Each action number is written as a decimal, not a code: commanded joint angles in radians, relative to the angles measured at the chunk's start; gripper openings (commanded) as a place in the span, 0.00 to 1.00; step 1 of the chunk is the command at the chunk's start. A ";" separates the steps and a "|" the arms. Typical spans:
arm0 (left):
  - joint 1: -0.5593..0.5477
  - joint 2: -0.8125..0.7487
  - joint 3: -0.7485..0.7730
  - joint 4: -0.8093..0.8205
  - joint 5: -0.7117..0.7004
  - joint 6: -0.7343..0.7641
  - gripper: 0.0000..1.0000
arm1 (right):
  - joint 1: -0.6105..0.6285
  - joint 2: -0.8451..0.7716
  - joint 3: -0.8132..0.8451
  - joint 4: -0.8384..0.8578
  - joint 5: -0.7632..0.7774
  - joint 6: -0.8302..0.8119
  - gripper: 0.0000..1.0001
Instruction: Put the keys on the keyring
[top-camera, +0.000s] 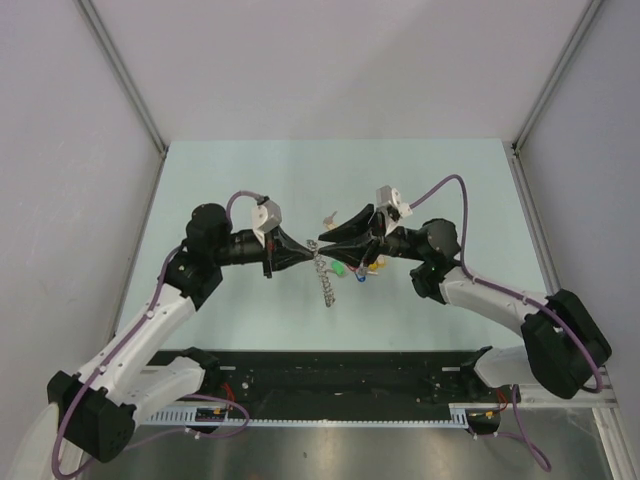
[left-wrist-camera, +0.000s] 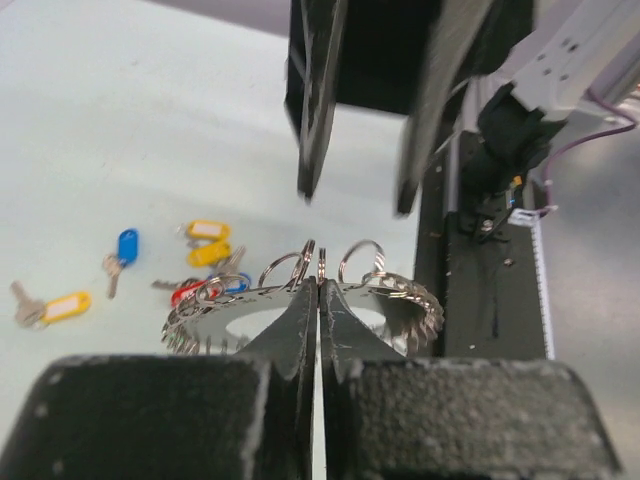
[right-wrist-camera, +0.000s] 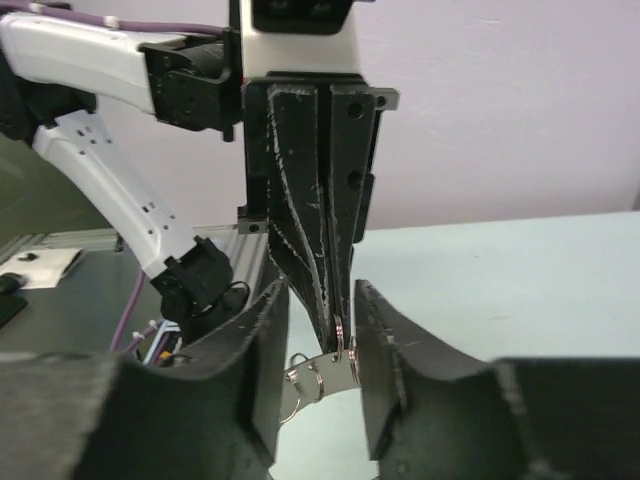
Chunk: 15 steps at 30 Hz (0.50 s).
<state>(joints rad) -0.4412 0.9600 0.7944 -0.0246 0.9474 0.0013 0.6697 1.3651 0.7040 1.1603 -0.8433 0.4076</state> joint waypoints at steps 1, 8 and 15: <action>-0.005 -0.058 0.066 -0.133 -0.091 0.163 0.00 | -0.018 -0.127 0.046 -0.270 0.087 -0.116 0.42; -0.019 -0.072 0.123 -0.302 -0.245 0.241 0.01 | -0.016 -0.254 0.087 -0.703 0.208 -0.318 0.51; -0.223 0.140 0.293 -0.639 -0.654 0.261 0.00 | -0.007 -0.225 0.103 -0.837 0.243 -0.372 0.54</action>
<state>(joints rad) -0.5476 0.9661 0.9577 -0.4316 0.5442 0.2100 0.6556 1.1210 0.7757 0.4572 -0.6491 0.0937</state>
